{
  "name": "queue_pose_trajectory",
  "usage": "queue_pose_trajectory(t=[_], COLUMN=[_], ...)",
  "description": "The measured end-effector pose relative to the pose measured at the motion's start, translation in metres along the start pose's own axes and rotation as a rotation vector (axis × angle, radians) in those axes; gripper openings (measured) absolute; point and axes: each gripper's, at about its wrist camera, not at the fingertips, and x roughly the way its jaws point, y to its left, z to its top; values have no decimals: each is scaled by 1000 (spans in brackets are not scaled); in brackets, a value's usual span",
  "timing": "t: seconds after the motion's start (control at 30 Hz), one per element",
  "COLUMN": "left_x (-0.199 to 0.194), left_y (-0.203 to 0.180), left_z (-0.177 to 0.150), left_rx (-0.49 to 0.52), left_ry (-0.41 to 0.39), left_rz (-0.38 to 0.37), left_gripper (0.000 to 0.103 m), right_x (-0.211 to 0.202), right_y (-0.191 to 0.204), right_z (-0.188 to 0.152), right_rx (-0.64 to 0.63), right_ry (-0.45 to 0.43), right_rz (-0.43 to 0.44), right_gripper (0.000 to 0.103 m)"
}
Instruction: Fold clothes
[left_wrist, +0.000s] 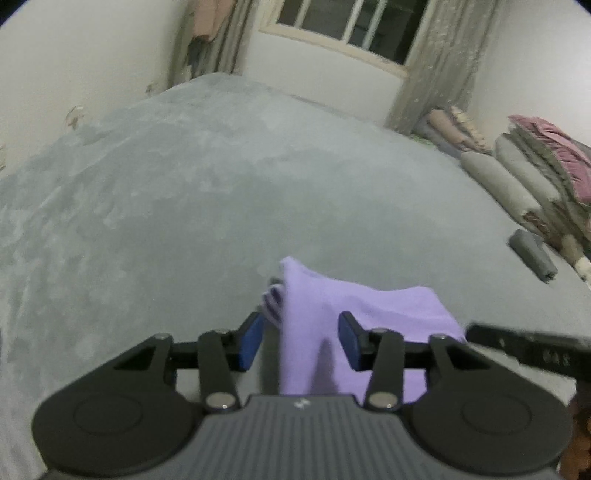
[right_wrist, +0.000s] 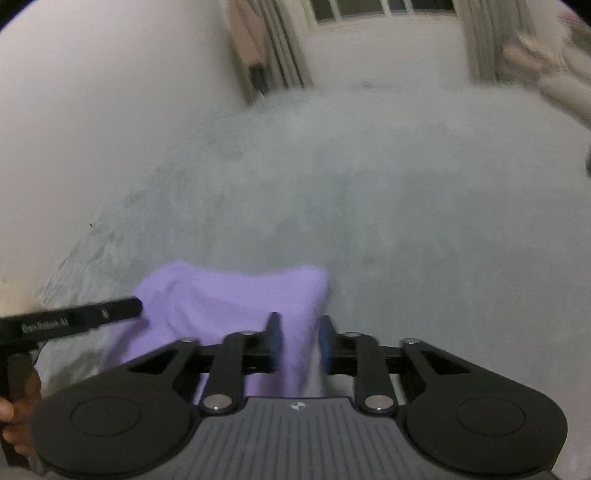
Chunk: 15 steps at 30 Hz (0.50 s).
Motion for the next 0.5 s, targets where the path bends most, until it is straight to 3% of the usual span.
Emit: queue_pose_trajectory(t=[0.13, 0.2, 0.27, 0.33, 0.5], left_x=[-1, 6, 15, 19, 11], left_y=[-14, -15, -14, -11, -1], left_z=[-5, -10, -16, -21, -17], left_rx=[64, 72, 72, 76, 26], left_ry=[-23, 13, 58, 92, 114], left_rz=[-17, -13, 6, 43, 14], left_gripper=[33, 33, 33, 35, 36], right_x=[7, 18, 30, 30, 25], right_y=[15, 17, 11, 6, 7], right_z=[-1, -3, -9, -11, -10], right_rx=[-67, -87, -82, -99, -173], right_ry=[3, 70, 130, 134, 117], right_rz=[50, 45, 14, 1, -65], right_gripper=[17, 16, 8, 2, 2])
